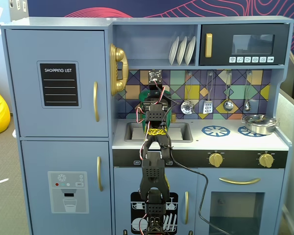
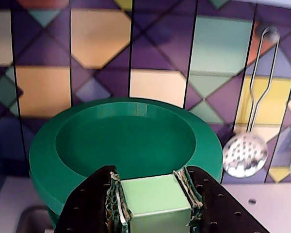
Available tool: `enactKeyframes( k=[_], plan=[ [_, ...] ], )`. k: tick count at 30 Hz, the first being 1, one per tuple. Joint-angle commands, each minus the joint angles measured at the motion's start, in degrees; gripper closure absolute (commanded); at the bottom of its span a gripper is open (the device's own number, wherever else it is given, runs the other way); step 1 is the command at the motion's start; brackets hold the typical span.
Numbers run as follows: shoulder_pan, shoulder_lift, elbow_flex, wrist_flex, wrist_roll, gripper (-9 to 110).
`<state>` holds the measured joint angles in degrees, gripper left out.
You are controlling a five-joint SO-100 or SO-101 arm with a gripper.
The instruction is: Pick up the lid from the counter and put it on the green recipient
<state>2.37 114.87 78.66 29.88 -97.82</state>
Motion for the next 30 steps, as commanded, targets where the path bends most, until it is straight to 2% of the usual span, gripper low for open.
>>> enactKeyframes(
  k=[1, 13, 17, 20, 23, 26, 30],
  plan=[
    [-0.3, 0.3, 0.1, -2.6, 0.5, 102],
    [0.1, 4.2, 10.5, -4.9, -0.8, 102],
    [1.1, 3.3, 9.1, -8.3, 0.4, 80],
    [1.6, 2.7, 5.0, -8.8, -0.5, 71],
    [1.8, 3.3, 0.3, -8.2, -2.8, 69],
    [2.2, 7.0, -1.9, -3.9, -4.2, 69],
    [2.3, 18.5, 2.6, 9.0, -4.9, 70]
  ],
)
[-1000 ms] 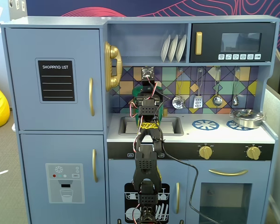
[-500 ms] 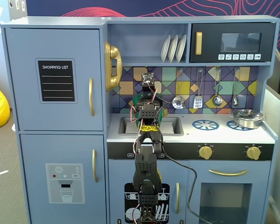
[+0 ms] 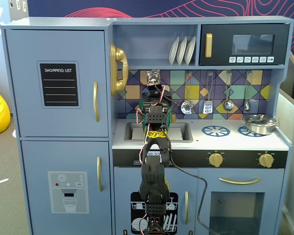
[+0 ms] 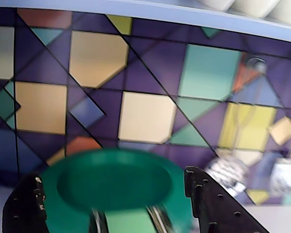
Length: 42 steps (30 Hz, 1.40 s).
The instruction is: Pick up the lid from the counter and put it on the green recipient
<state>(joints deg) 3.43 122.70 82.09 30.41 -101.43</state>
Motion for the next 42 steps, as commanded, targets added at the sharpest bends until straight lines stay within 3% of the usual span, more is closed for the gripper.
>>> enactKeyframes(
  k=[1, 9, 14, 18, 22, 30, 37, 42],
  plan=[
    [1.3, 13.9, 1.6, 12.0, -1.4, 70],
    [4.3, 37.6, 32.8, 28.1, 2.7, 70],
    [2.8, 49.0, 52.9, 31.9, 6.9, 83],
    [3.2, 54.1, 66.5, 35.4, 1.8, 101],
    [3.2, 53.0, 78.0, 36.0, 6.1, 101],
    [-1.3, 53.7, 89.4, 41.8, 12.4, 101],
    [-3.8, 55.9, 89.6, 54.6, 9.6, 99],
    [-3.3, 59.4, 89.6, 57.4, 14.9, 98]
  ],
)
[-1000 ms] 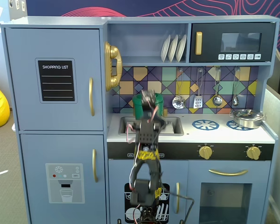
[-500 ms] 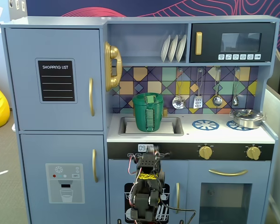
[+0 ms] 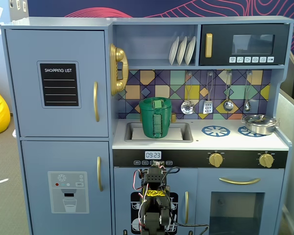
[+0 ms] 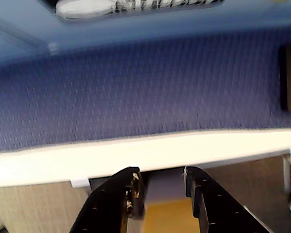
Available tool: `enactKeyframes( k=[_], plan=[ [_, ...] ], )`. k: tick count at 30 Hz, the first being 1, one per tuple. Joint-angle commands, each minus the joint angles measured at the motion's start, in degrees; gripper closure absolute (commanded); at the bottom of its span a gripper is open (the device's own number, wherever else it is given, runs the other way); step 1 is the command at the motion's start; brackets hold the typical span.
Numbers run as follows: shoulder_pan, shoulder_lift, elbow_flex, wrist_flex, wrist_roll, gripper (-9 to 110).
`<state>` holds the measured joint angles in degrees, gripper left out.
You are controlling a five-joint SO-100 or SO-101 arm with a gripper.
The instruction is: Pick up the lid from the counter and put it on the green recipient
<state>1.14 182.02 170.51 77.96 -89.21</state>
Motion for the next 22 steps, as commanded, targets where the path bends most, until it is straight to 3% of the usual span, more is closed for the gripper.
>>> enactKeyframes(
  k=[1, 22],
  plan=[
    [-1.1, 0.1, 1.2, 9.8, 2.6, 97],
    [-0.6, 0.1, 1.2, 9.8, 2.7, 96]
  ],
)
